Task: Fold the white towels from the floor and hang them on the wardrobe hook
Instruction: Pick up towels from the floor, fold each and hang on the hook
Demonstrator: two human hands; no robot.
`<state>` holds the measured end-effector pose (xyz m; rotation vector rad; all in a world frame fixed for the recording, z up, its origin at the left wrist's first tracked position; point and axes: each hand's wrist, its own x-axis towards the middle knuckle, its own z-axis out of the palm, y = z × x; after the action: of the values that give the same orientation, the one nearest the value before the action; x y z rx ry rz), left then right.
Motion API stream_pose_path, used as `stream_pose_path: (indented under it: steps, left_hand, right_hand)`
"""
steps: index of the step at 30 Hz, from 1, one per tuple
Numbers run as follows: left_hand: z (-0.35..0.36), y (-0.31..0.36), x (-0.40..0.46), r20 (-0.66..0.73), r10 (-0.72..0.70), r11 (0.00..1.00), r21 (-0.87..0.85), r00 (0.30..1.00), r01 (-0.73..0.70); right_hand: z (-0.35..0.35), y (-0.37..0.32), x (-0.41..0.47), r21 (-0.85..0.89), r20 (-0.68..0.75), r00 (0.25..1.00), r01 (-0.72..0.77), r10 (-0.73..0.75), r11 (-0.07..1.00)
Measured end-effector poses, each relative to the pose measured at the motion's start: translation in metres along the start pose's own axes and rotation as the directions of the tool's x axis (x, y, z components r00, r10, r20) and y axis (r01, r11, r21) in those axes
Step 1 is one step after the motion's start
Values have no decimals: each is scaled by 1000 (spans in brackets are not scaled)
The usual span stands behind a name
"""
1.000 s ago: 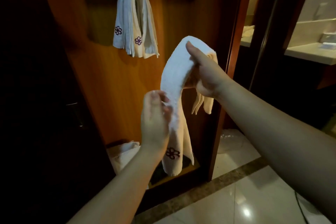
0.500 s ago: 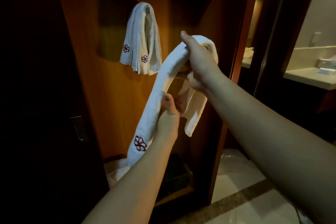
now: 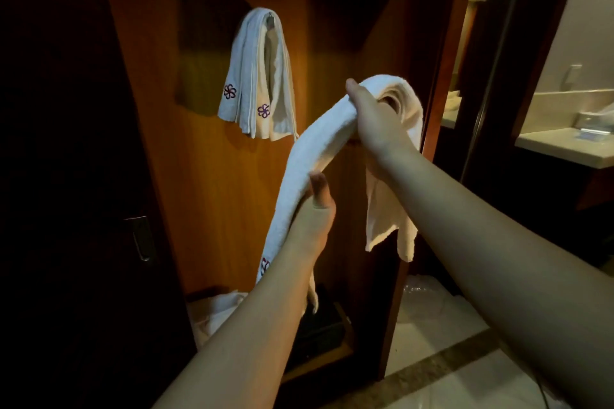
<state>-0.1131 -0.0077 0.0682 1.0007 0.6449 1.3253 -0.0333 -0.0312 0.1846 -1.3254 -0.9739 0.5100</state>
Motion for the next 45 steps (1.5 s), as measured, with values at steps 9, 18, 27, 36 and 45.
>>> stream_pose_path:
  steps: [9, 18, 27, 36, 45]
  left_hand:
    - [-18, 28, 8, -306, -123, 972, -229, 944, 52]
    - [-43, 81, 44, -318, 13, 998, 65, 948, 8]
    - [-45, 128, 98, -40, 131, 938, 329, 991, -111]
    - [-25, 174, 198, 86, 252, 875, 405, 964, -265]
    - [3, 225, 328, 215, 360, 799, 431, 908, -419]
  right_hand:
    - [-9, 41, 14, -176, -8, 994, -106, 106, 979]
    - [-7, 59, 27, 72, -77, 984, -154, 159, 985]
    - [7, 33, 70, -33, -170, 981, -104, 97, 994]
    - [32, 2, 171, -88, 65, 997, 36, -30, 995]
    - [75, -36, 326, -58, 67, 971, 235, -231, 970]
